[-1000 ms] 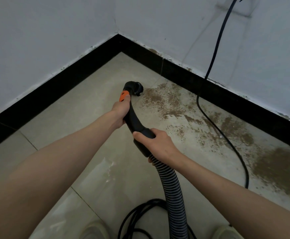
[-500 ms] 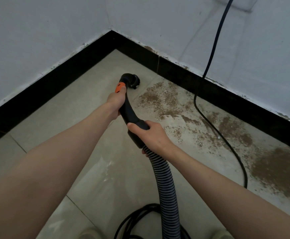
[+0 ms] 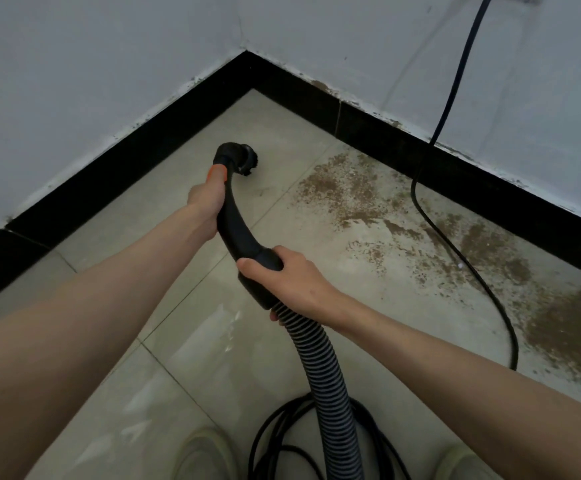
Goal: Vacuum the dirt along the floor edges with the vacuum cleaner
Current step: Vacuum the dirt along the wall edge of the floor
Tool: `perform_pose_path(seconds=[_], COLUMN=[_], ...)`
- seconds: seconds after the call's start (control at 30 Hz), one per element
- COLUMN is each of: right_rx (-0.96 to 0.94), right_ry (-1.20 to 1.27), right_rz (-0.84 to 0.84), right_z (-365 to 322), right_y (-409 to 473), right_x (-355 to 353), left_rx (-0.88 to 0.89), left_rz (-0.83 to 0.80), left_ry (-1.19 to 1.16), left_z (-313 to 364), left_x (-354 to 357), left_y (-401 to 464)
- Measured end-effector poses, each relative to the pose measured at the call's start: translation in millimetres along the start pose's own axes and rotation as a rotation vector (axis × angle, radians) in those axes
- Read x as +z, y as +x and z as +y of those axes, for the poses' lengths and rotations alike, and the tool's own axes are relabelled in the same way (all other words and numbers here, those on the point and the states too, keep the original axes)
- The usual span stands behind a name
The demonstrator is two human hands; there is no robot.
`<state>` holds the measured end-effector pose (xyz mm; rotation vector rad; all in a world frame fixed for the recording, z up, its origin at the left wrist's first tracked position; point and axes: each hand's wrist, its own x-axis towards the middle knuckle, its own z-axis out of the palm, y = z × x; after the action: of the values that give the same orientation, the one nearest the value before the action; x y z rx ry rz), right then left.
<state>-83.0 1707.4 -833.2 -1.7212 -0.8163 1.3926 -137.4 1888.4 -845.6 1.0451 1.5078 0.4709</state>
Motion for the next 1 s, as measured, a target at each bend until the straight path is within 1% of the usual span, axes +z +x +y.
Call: perform_pose_path(seconds=[0.1,0.27,0.4,0.5,0.63,0.77,0.87,1.0], right_rx=[0.068,0.158,0.231,0.241,0.251,0.257,0.262,0.260], right_ry=[0.051,0.018,0.074,0.112,0.112,0.157,0.147,0.107], right_rz=[-0.101,-0.201,-0.261,-0.242,-0.158,-0.072,-0.056,-0.071], right_z=[4.6,16.1,21.5,23.7,27.1,31.5,33.0,32.3], right_y=[-2.6,-8.3,-13.5,-16.4,-20.1,-28.4,-35.5,-47.2], right_x=[11.9,29.5,29.4,24.6,11.9,-2.4,-14.3,-27.7], left_rx=[-0.011,-0.072,-0.116,-0.105,-0.100,-0.109,-0.116,-0.119], left_rz=[0.025,0.017,0.017,-0.008,-0.051,-0.147,-0.179,-0.163], left_ry=[0.024,0.005,0.010,0.016,0.026,0.014,-0.003,0.003], left_z=[-9.8,-38.3,-54.0,-53.0,-48.1,-41.9,-43.8,-50.4], left_x=[-13.7,-31.8,-34.6,-26.5,-7.5,12.7,21.6,28.6], left_y=[-6.5,-18.5,-25.2,-26.8,-30.9,-37.7,-42.4,-48.7])
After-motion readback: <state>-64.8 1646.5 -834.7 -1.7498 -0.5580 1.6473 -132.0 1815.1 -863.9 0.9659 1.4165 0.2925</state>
